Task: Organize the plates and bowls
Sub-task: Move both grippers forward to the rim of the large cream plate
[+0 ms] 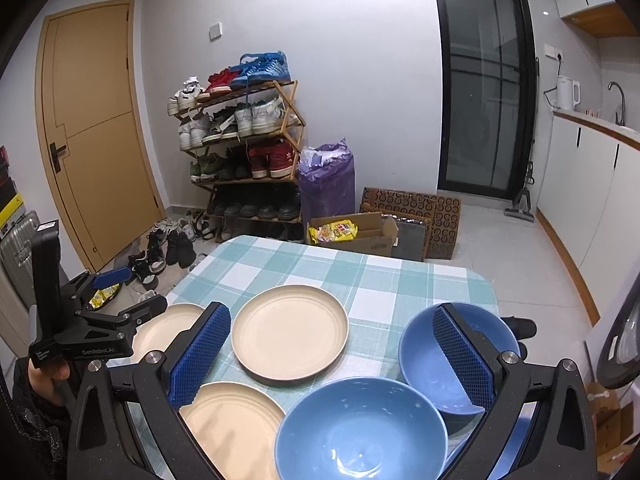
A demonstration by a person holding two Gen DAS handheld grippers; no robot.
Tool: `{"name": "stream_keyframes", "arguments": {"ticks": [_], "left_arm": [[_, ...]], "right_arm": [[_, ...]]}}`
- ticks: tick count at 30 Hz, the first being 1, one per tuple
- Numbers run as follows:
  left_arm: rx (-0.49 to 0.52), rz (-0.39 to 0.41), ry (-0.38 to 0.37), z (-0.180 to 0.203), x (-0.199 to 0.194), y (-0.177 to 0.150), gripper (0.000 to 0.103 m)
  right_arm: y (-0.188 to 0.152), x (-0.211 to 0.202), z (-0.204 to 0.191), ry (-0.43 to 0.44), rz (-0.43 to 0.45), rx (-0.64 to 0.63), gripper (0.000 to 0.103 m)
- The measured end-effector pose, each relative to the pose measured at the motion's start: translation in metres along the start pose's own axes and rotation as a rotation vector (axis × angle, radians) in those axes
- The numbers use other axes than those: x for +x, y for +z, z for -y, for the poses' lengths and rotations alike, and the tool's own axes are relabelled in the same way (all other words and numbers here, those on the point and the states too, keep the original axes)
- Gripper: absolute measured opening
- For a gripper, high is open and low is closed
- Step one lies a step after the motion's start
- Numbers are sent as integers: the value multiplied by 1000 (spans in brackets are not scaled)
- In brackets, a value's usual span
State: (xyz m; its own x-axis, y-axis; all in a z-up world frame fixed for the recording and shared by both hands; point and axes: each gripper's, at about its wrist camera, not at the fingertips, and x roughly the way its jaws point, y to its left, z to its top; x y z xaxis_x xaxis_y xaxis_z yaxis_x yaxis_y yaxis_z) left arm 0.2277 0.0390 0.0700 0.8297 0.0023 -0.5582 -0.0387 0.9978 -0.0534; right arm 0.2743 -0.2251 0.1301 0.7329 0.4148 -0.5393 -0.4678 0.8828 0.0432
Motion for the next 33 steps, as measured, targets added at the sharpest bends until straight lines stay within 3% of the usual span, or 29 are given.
{"name": "stream_keyframes", "arguments": {"ticks": [33], "left_arm": [[-17,-150,18,-18,83,-6,103]], "right_arm": [[-8,156,7,43,-291,54,103]]}}
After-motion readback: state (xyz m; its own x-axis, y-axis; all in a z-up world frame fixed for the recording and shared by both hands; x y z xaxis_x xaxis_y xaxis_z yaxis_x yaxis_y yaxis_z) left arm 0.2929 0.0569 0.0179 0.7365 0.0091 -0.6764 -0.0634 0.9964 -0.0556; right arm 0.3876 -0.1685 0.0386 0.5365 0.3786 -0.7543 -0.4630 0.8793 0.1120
